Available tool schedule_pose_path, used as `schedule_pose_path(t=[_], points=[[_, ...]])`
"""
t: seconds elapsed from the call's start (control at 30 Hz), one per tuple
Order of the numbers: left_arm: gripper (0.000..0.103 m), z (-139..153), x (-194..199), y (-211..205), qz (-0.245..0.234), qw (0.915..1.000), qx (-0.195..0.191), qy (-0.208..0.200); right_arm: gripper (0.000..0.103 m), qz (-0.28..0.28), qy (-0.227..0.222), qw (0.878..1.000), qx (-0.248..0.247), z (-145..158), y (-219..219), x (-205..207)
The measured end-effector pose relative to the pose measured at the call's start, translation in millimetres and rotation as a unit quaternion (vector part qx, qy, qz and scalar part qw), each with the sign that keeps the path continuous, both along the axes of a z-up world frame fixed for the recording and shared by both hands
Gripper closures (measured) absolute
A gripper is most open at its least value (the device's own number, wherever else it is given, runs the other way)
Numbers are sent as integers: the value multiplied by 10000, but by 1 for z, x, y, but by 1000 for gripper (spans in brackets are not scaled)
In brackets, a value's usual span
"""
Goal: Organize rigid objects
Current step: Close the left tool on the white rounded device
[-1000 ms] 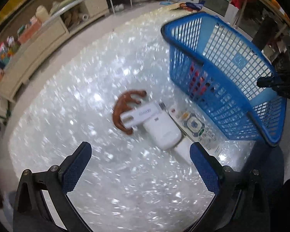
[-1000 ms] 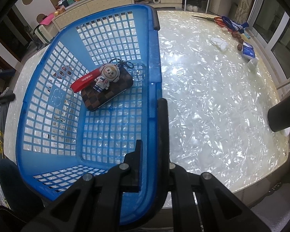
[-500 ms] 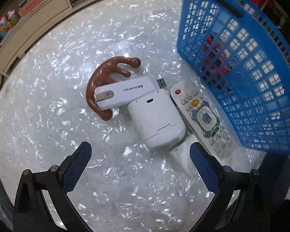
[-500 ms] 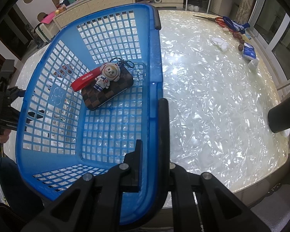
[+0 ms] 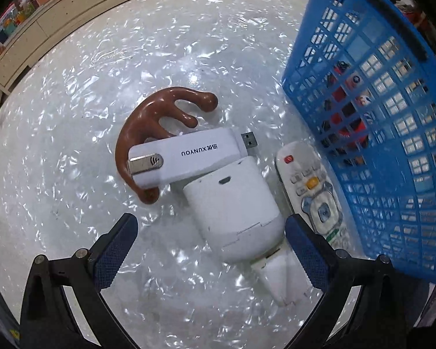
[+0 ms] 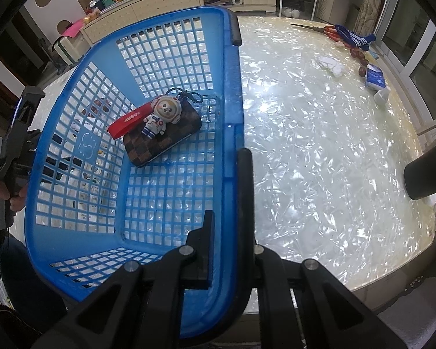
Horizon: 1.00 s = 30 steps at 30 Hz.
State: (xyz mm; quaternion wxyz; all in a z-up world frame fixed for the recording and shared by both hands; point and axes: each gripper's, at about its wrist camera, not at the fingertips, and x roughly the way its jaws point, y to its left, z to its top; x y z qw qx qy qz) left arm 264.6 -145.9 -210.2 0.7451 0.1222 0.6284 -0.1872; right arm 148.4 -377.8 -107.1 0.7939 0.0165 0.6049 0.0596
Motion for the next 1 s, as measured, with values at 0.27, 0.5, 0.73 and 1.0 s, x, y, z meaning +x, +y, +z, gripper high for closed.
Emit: schedule_pose_path(t=[0.27,0.5,0.73,1.0], points=[[1,-19,25,-3,546,9983,-11,226,95,3,2,10000,2,0,0,-1],[2,-33,33,2,902,9956,73,248,95,-2,2,10000,3,1,0,0],[19,-30,35,1,1139,9931,208,160,95,-23,-8,10000,27,0,-1,0],[42,-21,35,0,1179,9926,127,261,95,-33,-15,10000,39,1,-1,0]])
